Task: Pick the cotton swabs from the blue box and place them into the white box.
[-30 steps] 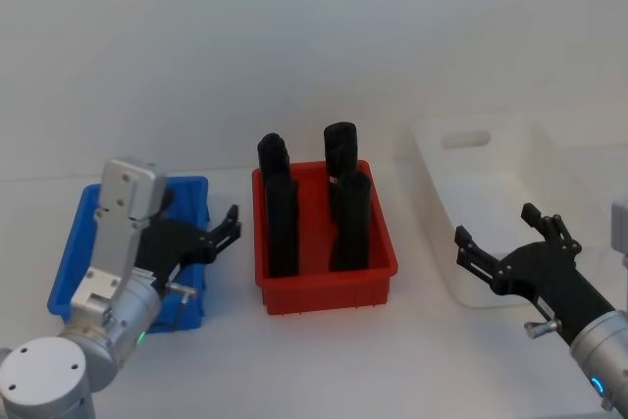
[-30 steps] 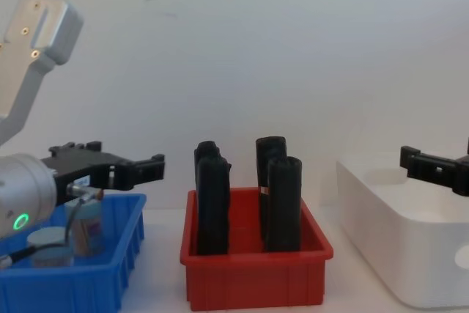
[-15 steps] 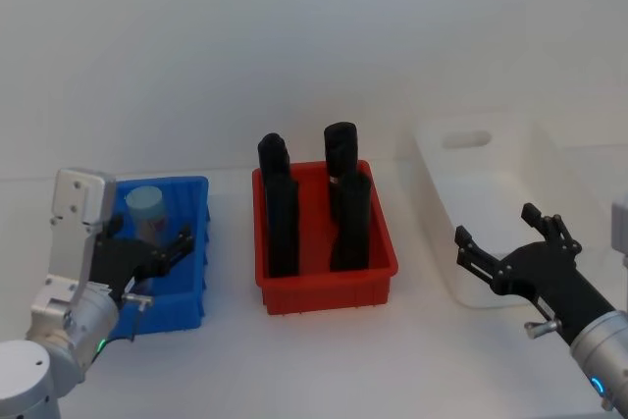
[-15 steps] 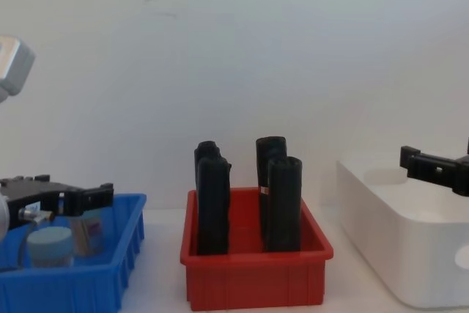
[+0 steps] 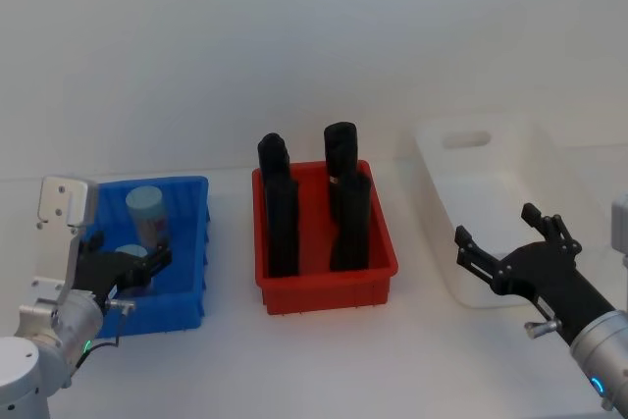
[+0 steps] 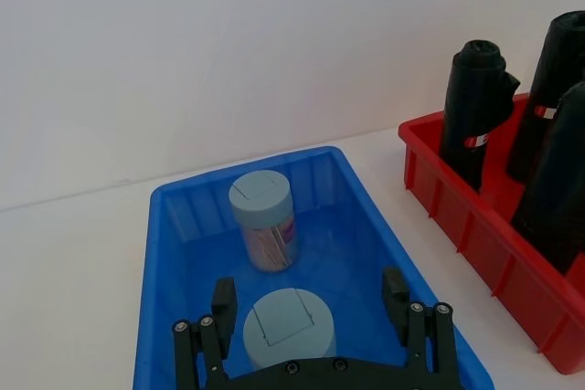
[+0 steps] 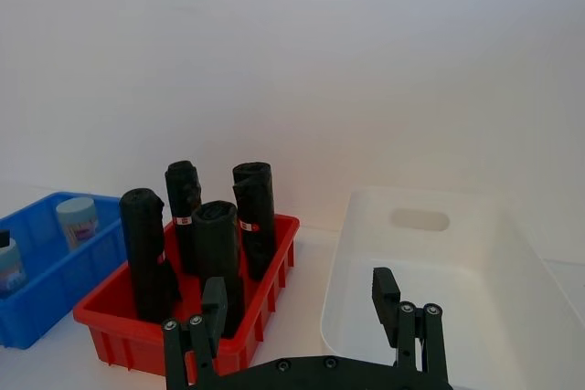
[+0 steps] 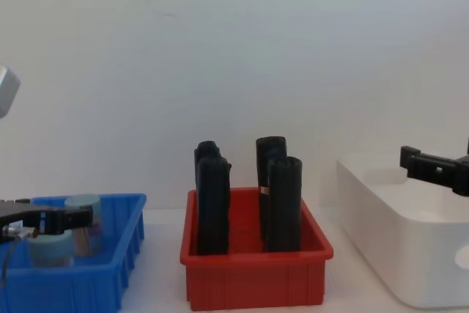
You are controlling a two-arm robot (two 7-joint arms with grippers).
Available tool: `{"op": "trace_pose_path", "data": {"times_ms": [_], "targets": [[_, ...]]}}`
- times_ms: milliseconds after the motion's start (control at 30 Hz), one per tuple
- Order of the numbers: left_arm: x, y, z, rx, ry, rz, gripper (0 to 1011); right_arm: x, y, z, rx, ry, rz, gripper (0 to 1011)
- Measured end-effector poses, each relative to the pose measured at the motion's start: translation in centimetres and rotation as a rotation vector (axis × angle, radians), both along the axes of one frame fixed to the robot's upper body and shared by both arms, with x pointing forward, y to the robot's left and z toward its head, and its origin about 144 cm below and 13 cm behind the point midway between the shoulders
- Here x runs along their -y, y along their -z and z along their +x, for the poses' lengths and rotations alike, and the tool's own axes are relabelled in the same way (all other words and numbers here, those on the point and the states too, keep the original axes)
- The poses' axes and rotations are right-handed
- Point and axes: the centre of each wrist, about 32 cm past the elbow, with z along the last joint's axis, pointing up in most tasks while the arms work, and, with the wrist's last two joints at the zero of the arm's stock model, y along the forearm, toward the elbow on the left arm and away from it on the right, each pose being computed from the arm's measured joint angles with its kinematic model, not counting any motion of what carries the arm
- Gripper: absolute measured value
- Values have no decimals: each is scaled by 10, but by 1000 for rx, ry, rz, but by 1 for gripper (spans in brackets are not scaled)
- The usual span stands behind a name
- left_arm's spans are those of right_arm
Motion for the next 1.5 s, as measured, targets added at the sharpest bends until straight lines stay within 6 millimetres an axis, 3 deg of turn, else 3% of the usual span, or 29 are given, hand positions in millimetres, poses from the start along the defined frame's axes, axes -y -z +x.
{"op": "trace_pose_path", "data": {"times_ms": [1167, 1367, 1500], "targets": [[-14, 16, 15, -76, -2, -98, 1003, 0, 0, 0, 0, 0, 0, 1002], [-14, 17, 16, -84, -3, -102, 886, 0, 0, 0, 0, 0, 0, 1001], [-13, 17, 17, -87, -3, -102, 743, 0, 0, 0, 0, 0, 0, 1001]]}}
